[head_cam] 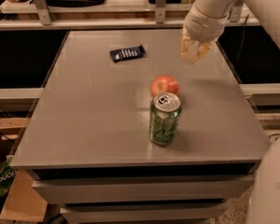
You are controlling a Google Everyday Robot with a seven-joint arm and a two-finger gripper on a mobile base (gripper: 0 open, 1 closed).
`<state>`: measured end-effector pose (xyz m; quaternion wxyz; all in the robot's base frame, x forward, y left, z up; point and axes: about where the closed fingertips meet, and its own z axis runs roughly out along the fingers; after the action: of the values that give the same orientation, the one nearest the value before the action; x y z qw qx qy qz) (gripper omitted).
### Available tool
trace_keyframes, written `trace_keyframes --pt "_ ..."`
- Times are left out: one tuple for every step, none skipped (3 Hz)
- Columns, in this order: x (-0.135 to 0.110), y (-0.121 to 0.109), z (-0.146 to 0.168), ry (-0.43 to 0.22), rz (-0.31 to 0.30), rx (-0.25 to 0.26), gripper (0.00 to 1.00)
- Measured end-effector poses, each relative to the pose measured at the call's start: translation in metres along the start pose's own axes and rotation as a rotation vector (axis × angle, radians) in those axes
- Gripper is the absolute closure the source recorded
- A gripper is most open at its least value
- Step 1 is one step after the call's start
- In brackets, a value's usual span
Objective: Pick apple
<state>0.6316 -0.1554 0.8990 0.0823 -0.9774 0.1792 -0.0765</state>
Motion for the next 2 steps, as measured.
trace_keyframes --pt "0.0028 -0.0052 -0.0252 0.044 -0.016 0.011 1.0" --pt "0.0055 -0.0062 -0.0295 0.051 -0.011 0.011 1.0"
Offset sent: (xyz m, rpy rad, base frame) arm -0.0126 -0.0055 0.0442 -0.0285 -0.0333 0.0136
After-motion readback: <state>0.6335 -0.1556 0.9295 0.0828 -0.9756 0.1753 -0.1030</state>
